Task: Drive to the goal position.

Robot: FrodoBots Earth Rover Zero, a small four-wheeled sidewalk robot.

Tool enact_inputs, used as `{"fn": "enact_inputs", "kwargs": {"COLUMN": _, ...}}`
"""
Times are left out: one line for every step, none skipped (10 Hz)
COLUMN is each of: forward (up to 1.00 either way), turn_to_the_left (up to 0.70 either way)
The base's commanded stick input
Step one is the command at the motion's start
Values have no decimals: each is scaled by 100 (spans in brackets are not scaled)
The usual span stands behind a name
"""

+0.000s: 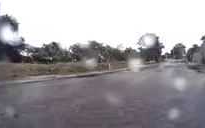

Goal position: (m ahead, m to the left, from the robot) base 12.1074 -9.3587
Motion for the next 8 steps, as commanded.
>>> {"fn": "enact_inputs", "kwargs": {"forward": 0, "turn_to_the_left": -45}}
{"fn": "enact_inputs", "kwargs": {"forward": 0, "turn_to_the_left": -45}}
{"fn": "enact_inputs", "kwargs": {"forward": 0, "turn_to_the_left": -45}}
{"fn": "enact_inputs", "kwargs": {"forward": 0, "turn_to_the_left": -45}}
{"fn": "enact_inputs", "kwargs": {"forward": 0, "turn_to_the_left": -45}}
{"fn": "enact_inputs", "kwargs": {"forward": 0, "turn_to_the_left": -45}}
{"fn": "enact_inputs", "kwargs": {"forward": 0, "turn_to_the_left": -45}}
{"fn": "enact_inputs", "kwargs": {"forward": 0, "turn_to_the_left": -45}}
